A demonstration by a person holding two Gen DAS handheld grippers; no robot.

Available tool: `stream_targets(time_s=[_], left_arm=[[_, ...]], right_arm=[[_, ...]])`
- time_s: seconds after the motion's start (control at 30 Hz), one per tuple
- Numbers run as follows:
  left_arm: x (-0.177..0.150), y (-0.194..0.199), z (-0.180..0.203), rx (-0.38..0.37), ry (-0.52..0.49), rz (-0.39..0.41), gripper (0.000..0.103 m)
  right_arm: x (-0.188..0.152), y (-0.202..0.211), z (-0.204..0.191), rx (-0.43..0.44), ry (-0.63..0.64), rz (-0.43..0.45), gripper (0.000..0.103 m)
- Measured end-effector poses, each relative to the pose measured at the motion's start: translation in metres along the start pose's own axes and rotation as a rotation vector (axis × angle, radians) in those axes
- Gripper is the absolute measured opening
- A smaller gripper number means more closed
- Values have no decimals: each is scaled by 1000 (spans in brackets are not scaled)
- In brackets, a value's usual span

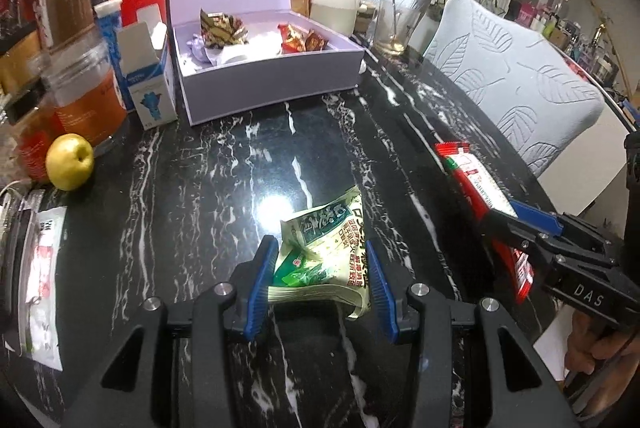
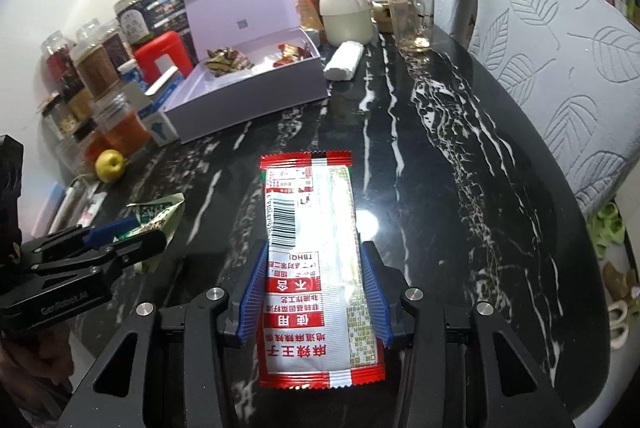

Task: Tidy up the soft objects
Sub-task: 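Lift the green packet and red-white strip packet with both grippers over the lavender box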

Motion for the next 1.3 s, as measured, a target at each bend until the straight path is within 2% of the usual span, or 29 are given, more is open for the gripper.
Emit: stream_targets(time_s=[0.27,0.57,1.03,1.3], left_arm=[[2,28,-7,-4,31,81,44],[29,61,-16,12,54,207,44],[95,96,-35,55,78,410,44],[144,92,-40,52,77,476,44]], right_arm=[[-1,21,-22,43,20,57,45],[22,46,-48,74,91,141,45],[89,66,-75,86,216,266,45],[138,60,-79,86,269,320,45]])
Point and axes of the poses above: each gripper's, at about its wrist camera, not at the fingertips, and y roughly against the way its jaws point, z to its right, x to its top, the point moved 3 cm from there along -y, roughly the way its jaws point, and after that the axes turned 13 degrees about x, right-handed, at the moved point
